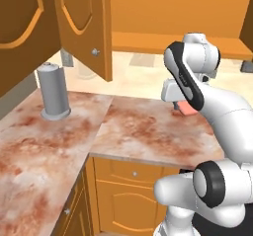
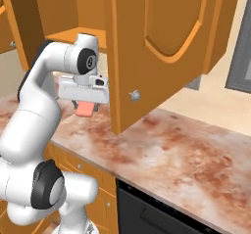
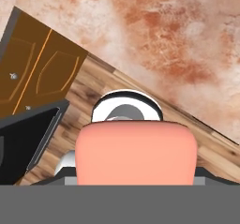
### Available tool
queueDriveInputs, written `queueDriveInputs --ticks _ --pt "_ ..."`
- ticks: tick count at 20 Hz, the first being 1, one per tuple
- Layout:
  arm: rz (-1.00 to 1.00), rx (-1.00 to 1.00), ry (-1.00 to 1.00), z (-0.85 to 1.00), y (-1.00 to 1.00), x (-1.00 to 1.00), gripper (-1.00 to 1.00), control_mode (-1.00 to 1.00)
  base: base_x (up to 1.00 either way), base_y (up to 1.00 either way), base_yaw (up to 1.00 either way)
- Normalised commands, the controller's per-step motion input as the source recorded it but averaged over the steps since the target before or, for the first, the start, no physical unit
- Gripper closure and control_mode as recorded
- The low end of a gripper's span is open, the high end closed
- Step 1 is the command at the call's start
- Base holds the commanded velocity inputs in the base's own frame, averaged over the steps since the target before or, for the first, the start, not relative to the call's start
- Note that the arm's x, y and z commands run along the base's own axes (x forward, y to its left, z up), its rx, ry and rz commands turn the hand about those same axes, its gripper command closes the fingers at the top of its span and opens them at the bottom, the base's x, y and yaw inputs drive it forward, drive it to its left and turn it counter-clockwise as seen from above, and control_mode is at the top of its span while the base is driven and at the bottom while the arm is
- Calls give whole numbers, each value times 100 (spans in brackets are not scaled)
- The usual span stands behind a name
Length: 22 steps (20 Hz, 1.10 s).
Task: Pick up the sponge and bar soap from the sink, and place them back in the cabinet, and close the cabinet doors.
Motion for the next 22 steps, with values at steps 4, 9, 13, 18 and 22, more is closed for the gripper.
queueDriveInputs --ticks 4,9,13,18,22 --pt "0 0 0 0 0 0 100 100 28 35 4" --pt "0 0 0 0 0 0 100 100 26 33 2" --pt "0 0 0 0 0 0 100 100 12 24 1" --pt "0 0 0 0 0 0 100 100 25 12 0" --pt "0 0 0 0 0 0 100 100 33 2 0"
